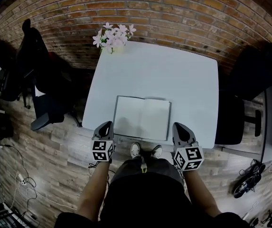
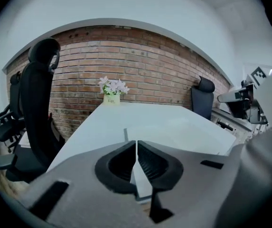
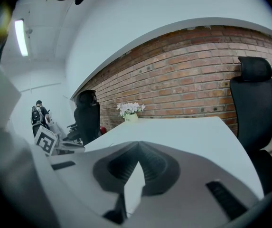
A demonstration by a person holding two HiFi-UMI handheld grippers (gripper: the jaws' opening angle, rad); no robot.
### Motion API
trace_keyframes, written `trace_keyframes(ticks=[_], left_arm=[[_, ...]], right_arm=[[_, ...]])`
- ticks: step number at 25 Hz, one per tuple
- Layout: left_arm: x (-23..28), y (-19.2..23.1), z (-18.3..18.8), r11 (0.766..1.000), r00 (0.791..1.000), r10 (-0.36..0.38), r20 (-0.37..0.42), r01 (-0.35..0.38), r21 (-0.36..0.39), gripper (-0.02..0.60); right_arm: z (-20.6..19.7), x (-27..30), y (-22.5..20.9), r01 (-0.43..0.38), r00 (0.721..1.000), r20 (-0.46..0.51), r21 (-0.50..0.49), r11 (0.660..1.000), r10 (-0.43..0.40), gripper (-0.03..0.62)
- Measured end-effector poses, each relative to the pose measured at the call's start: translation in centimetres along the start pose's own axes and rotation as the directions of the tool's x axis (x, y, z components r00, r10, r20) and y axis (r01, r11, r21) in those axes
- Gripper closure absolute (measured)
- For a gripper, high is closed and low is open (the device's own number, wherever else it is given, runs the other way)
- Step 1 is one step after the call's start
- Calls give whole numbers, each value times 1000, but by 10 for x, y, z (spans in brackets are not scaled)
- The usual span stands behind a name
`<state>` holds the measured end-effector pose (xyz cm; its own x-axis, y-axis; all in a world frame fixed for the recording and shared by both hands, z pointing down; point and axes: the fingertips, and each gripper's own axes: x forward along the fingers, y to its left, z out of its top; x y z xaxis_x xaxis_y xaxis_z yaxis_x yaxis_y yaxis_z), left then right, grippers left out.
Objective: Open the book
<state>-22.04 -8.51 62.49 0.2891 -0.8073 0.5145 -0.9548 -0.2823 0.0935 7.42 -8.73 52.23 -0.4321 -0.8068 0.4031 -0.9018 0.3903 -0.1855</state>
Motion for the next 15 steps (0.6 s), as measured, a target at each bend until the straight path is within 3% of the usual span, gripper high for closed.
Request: trace_keyframes(ticks=[5,15], left_arm=[[11,-31,50,996,994,-84,75,82,36,555],[0,-53,159,983,958,-159,240,131,130,558]], right_arm=[[17,2,-4,6,1000,31,-11,1000,-6,583],[80,-21,-35,79,986,143,49,996,-85,583]])
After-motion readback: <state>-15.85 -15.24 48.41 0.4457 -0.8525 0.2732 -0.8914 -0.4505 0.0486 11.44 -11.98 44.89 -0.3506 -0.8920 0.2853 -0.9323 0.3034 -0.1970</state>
